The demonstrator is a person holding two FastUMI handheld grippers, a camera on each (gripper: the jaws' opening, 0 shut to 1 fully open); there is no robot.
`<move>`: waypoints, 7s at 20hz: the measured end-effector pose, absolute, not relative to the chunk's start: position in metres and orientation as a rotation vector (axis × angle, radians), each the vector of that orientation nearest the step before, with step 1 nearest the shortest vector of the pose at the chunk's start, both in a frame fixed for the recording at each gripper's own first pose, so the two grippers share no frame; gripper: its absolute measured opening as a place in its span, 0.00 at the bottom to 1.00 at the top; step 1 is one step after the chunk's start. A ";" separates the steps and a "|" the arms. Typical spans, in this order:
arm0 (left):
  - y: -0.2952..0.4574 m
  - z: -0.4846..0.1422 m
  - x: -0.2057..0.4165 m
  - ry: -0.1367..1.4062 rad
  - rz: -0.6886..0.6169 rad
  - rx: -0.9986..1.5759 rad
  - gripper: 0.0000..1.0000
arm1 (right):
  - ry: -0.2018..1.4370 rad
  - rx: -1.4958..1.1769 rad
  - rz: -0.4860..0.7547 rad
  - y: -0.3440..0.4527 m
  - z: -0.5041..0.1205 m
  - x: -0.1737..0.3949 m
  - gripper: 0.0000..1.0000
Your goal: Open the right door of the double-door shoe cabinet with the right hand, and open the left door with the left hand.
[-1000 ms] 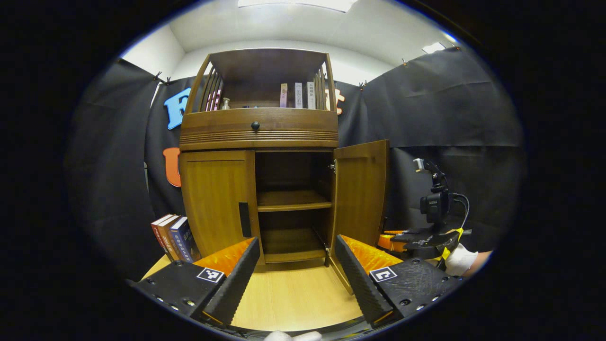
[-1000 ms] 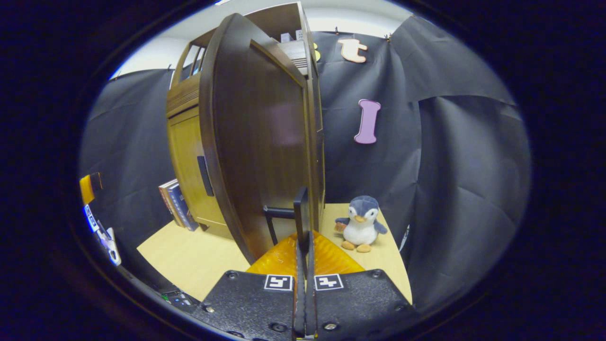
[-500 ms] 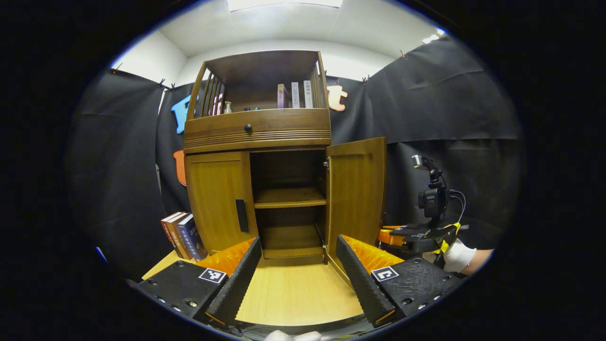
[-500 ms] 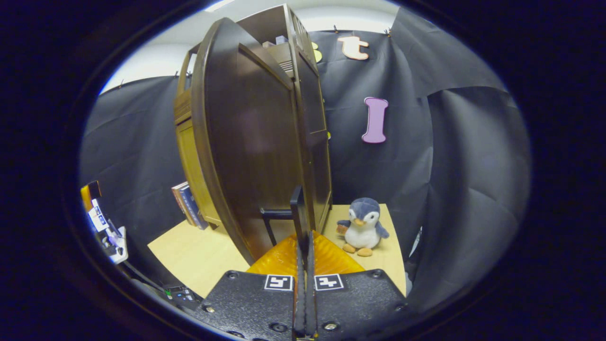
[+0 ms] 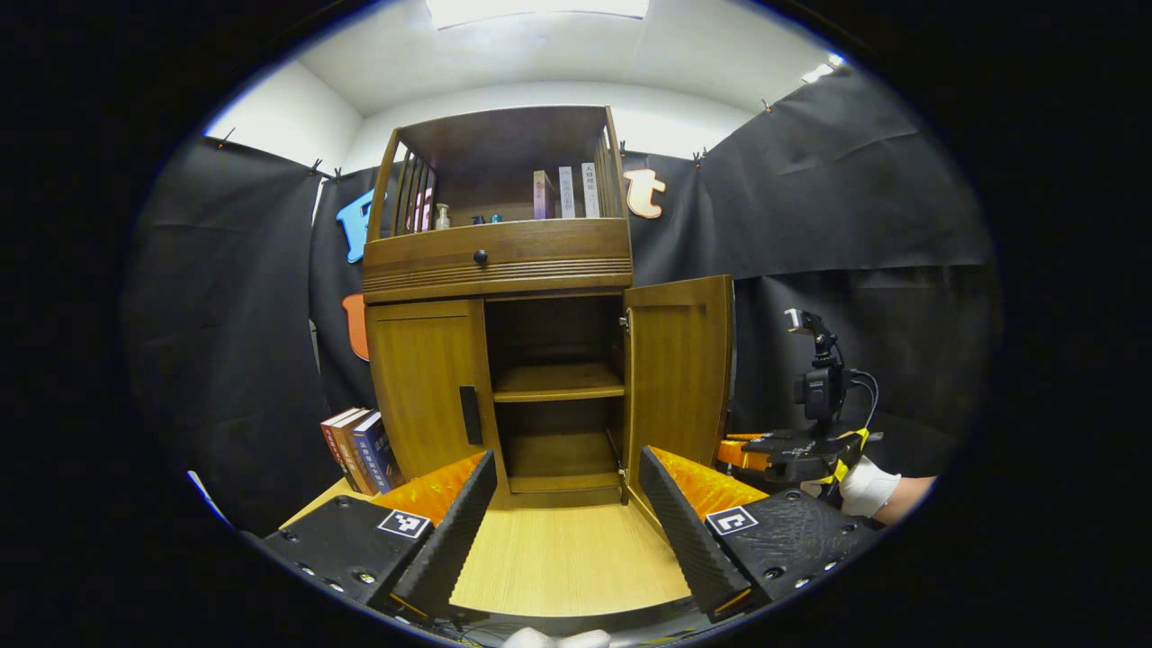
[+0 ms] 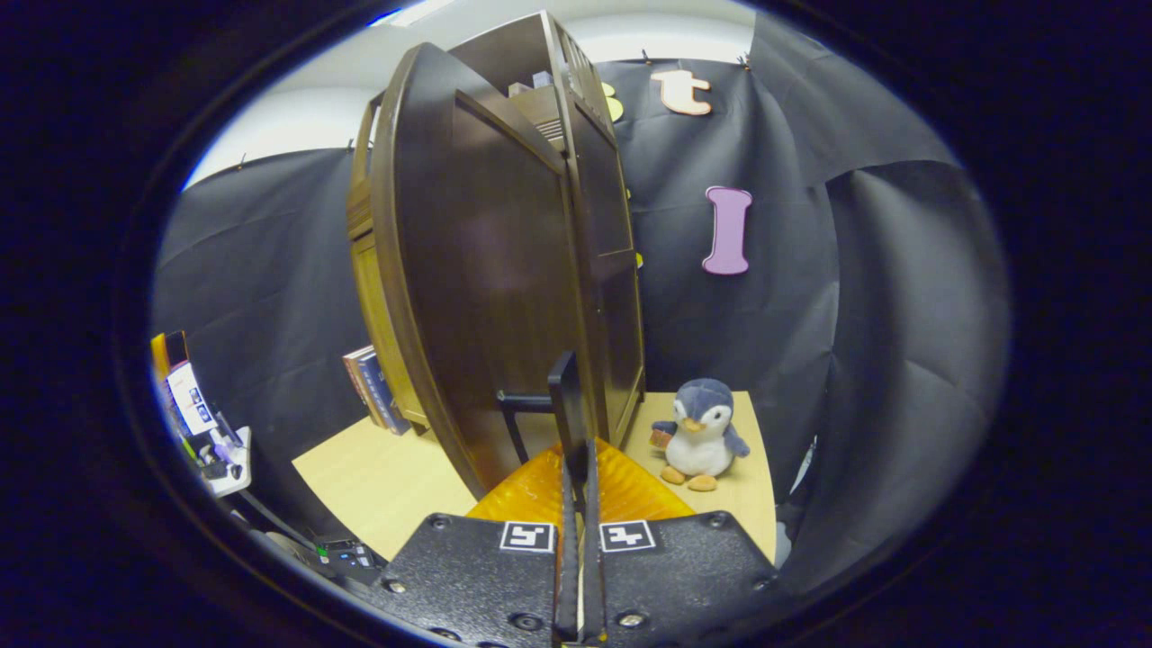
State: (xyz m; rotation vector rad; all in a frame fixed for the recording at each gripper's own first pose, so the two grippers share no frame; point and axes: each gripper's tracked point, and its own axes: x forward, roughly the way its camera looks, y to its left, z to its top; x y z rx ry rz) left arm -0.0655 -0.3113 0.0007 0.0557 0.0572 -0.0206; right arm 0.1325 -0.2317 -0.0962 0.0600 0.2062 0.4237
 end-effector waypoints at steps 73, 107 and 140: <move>-0.118 -0.142 0.322 0.097 -0.139 -0.014 0.22 | 0.110 -0.061 -0.189 -0.053 -0.010 -0.008 1.00; -0.003 -0.140 0.129 0.106 -0.207 -0.050 0.12 | 0.139 -0.019 0.118 0.027 -0.036 0.020 1.00; 0.153 -0.144 0.099 0.107 -0.089 -0.037 0.00 | 0.184 0.008 0.244 0.076 -0.053 0.013 1.00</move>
